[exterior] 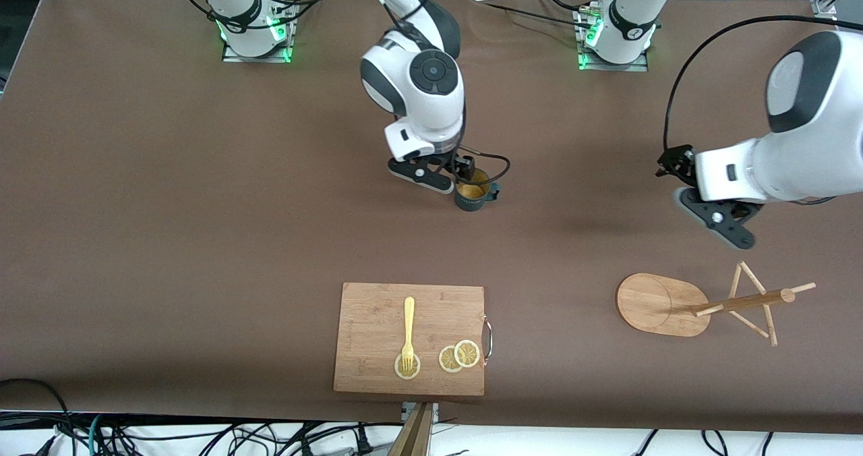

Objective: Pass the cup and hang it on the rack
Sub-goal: 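Set the mug down, release it while the left gripper approaches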

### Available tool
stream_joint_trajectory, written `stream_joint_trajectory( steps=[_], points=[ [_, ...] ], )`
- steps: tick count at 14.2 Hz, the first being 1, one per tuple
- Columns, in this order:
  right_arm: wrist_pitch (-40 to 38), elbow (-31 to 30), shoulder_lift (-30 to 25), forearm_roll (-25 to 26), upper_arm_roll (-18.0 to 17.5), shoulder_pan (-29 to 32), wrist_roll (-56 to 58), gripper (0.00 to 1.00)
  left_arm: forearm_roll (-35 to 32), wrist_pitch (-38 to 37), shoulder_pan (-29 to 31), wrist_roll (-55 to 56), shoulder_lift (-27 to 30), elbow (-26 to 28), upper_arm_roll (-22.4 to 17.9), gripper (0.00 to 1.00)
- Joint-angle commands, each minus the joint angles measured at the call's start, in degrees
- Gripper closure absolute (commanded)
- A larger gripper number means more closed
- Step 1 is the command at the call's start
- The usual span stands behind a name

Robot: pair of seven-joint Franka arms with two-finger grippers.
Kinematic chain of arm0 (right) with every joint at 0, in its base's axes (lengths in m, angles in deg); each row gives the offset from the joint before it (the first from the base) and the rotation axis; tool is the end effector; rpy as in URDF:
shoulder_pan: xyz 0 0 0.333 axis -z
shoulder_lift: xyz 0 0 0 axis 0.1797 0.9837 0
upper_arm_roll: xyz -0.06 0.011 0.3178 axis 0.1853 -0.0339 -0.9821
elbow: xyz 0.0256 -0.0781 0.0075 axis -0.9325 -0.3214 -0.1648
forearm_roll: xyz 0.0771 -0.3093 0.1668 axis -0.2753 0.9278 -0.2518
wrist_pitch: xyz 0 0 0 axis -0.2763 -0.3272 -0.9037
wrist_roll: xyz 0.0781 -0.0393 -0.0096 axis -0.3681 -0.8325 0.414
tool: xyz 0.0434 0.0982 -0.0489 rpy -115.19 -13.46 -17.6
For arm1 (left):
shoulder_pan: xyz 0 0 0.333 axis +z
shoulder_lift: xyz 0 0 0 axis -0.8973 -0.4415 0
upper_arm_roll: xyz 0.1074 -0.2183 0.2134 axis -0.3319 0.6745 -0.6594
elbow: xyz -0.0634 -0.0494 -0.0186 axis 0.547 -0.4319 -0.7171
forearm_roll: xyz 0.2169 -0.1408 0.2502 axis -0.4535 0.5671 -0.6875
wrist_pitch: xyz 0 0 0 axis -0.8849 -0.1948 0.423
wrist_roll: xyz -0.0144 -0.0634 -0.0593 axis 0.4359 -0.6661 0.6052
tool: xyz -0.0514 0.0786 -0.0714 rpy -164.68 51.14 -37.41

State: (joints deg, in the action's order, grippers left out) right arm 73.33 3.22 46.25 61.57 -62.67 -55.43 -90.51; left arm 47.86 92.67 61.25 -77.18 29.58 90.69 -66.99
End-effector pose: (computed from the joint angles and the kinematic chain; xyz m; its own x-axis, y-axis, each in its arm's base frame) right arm 0.4835 0.5021 0.3719 0.9303 -0.3662 0.0191 -0.3664 -0.9304 0.0107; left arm 0.5918 -0.0814 0.4937 0.7308 -0.6592 -0.1771 -0.6276 -0.7510 0.2053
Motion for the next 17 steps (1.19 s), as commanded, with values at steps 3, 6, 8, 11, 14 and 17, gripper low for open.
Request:
stream_joint_trajectory(
  steps=[3, 6, 8, 11, 14, 17],
  points=[
    [-13.0, -1.1, -7.4, -0.3, 9.4, 0.2, 15.6, 0.01, 0.6, 0.9, -0.2, -12.4, 1.1, 4.6, 3.4, 0.0],
    [-20.1, -1.1, -10.8, -3.9, 16.0, 2.7, 32.6, 0.01, 6.7, 6.2, 0.4, -22.9, 1.1, 9.8, 3.3, 0.0],
    [-23.7, -1.1, -12.0, -6.2, 22.3, 3.5, 41.7, 0.01, 9.0, 9.9, 0.5, -27.1, 1.7, 13.4, 3.3, 0.0],
    [-29.7, -1.1, -13.2, -6.4, 31.7, 3.8, 56.3, 0.01, 14.4, 17.3, 0.7, -37.4, 1.8, 19.5, 3.2, 0.0],
    [-29.6, -1.4, -14.6, -8.1, 36.3, 6.6, 71.0, 0.01, 22.0, 25.2, 1.1, -46.2, 2.4, 26.5, 3.2, 0.0],
    [-30.0, -3.4, -18.6, -7.5, 35.4, 11.6, 76.1, 0.01, 26.3, 33.4, 1.0, -54.1, 2.0, 31.1, 3.2, 0.0]
  ],
)
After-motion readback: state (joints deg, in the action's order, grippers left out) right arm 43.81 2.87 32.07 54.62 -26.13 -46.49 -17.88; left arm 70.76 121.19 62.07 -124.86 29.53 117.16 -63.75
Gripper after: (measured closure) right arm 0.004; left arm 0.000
